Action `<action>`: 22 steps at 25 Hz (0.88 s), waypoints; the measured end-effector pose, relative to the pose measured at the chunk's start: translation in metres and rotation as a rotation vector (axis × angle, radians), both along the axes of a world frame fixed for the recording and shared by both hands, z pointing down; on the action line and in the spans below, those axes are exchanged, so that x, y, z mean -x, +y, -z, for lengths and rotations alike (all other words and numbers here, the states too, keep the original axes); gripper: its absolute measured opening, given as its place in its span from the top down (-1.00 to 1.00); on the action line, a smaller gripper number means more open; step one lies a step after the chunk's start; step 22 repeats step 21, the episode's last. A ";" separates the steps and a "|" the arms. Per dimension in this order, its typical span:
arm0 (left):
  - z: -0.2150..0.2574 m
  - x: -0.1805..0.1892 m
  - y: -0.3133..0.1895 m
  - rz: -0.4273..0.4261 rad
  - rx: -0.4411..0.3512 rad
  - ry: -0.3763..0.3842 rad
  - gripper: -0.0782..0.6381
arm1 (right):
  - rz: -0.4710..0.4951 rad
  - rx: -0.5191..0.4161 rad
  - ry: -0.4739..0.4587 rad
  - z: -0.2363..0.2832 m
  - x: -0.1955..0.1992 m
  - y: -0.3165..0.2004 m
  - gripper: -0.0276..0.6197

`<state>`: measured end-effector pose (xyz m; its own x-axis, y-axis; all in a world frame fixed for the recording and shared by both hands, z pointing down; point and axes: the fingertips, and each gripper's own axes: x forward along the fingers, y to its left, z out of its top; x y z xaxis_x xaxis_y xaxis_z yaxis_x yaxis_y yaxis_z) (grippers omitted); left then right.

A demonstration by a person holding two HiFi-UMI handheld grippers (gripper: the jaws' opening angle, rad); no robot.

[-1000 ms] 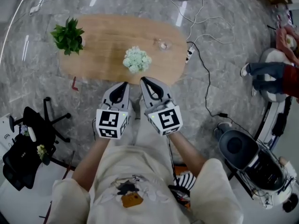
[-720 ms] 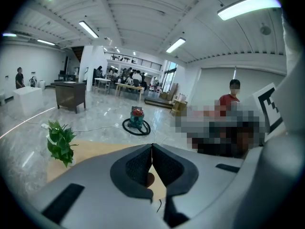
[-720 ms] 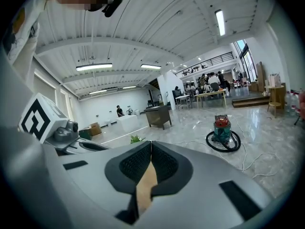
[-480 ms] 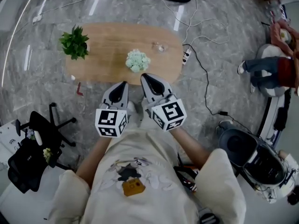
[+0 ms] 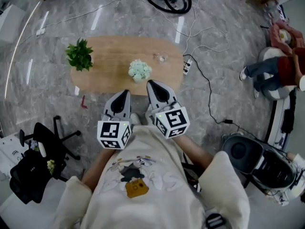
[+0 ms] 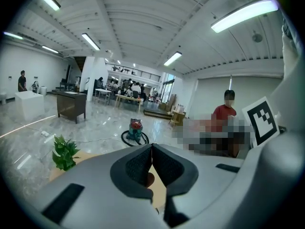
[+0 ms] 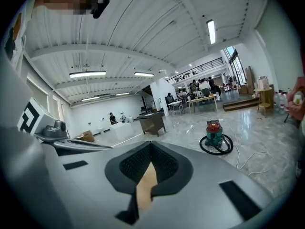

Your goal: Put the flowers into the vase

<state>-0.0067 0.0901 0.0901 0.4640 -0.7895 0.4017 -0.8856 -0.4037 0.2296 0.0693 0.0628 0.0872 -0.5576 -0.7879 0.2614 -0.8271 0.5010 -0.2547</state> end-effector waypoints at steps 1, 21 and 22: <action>0.002 -0.001 0.004 0.002 -0.004 0.000 0.76 | -0.003 -0.001 0.001 0.001 0.002 0.003 0.90; 0.007 -0.016 0.015 -0.020 -0.050 -0.004 0.76 | -0.008 -0.016 0.016 0.000 0.014 0.039 0.90; 0.007 -0.016 0.015 -0.020 -0.050 -0.004 0.76 | -0.008 -0.016 0.016 0.000 0.014 0.039 0.90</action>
